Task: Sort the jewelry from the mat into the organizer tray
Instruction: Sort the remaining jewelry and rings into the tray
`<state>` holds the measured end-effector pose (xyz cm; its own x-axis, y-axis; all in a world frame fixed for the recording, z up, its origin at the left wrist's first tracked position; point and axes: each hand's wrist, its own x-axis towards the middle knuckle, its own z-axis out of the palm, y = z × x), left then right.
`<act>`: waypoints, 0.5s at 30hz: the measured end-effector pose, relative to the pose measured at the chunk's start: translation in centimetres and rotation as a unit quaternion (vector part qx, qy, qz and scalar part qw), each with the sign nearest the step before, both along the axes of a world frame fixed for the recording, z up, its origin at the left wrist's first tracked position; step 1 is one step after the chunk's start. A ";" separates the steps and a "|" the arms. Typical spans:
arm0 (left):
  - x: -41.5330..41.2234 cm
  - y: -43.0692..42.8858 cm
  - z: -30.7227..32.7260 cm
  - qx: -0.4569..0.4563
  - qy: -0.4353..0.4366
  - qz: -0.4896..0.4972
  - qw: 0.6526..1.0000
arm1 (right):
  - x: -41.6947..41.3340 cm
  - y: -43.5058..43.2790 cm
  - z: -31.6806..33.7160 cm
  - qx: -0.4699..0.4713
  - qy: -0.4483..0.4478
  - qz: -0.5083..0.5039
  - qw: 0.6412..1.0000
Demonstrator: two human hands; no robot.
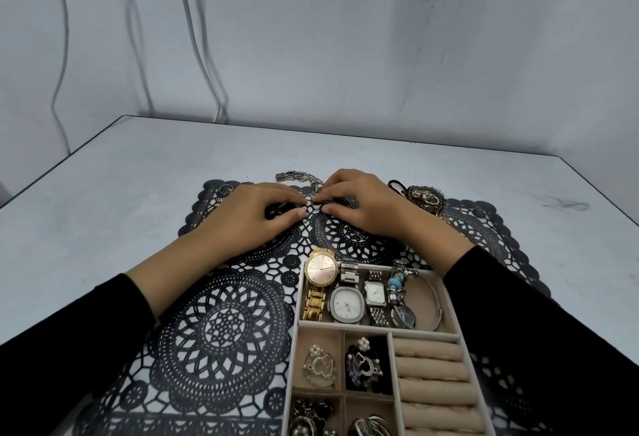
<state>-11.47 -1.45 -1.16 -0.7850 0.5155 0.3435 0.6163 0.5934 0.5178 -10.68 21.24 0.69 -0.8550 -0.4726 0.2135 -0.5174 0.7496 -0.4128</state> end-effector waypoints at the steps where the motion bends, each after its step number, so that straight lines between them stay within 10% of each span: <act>1: 0.1 0.1 0.0 -0.002 0.005 0.001 1.000 | 0.0 0.0 -0.1 0.004 -0.004 -0.001 1.000; 15: 0.3 0.1 0.0 0.016 0.025 0.001 1.000 | 0.0 0.1 0.3 0.015 -0.045 -0.021 0.999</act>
